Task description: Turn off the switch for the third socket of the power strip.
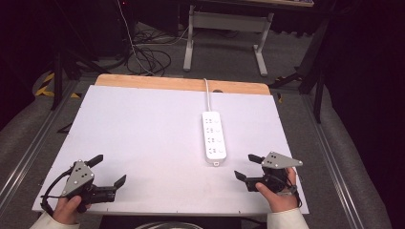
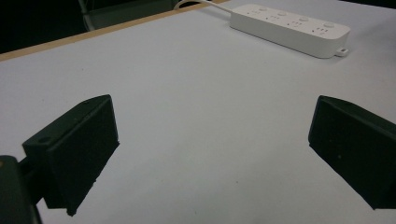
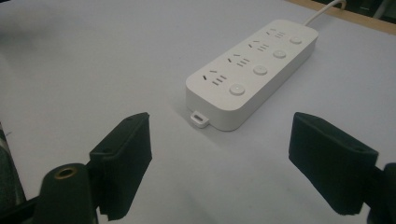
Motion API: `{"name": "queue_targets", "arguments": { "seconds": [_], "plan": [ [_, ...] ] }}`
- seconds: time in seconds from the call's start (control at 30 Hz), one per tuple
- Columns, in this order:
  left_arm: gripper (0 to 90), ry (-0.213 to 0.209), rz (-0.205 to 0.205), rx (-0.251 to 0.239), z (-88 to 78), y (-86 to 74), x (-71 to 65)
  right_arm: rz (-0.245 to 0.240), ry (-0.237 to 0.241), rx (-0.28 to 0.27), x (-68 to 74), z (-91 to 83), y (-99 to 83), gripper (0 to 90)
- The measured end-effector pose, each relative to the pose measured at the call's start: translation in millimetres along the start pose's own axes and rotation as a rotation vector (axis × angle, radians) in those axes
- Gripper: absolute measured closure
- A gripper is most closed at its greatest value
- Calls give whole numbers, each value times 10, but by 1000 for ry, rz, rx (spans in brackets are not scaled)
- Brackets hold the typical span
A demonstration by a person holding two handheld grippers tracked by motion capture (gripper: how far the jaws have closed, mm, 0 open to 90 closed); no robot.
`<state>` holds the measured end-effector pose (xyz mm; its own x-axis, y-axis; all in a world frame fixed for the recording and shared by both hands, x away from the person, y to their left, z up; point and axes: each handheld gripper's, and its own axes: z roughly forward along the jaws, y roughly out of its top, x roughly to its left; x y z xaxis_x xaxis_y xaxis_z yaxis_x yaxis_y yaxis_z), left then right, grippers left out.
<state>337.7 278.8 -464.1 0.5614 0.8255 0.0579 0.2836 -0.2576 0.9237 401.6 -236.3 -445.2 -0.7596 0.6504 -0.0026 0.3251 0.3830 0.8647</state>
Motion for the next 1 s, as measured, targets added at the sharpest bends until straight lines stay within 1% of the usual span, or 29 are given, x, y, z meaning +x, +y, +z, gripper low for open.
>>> {"name": "queue_targets", "arguments": {
  "seconds": [0.17, 0.27, 0.4, 0.63, 0.73, 0.87, 1.0],
  "plan": [
    [21, -3, 0, 0, -1, 0, 0, 6, 1, -25, 32, 21, -139, 220],
    [22, -4, 1, 0, -2, 0, 0, 4, -9, -9, 43, 37, -211, 234],
    [22, -4, 2, 0, -1, 0, 0, 19, -27, 17, 53, 57, -287, 243],
    [21, -4, 3, -1, 1, -1, -1, 50, -23, 21, 50, 80, -403, 243],
    [22, -4, 10, 2, 0, 0, 2, 66, -21, 28, 43, 86, -447, 244],
    [22, -5, 12, 2, -1, 0, 2, 62, -25, 52, 57, 98, -492, 246],
    [22, -5, 6, 2, 4, -4, -1, 60, -31, 55, 70, 77, -524, 246]
  ]
}}
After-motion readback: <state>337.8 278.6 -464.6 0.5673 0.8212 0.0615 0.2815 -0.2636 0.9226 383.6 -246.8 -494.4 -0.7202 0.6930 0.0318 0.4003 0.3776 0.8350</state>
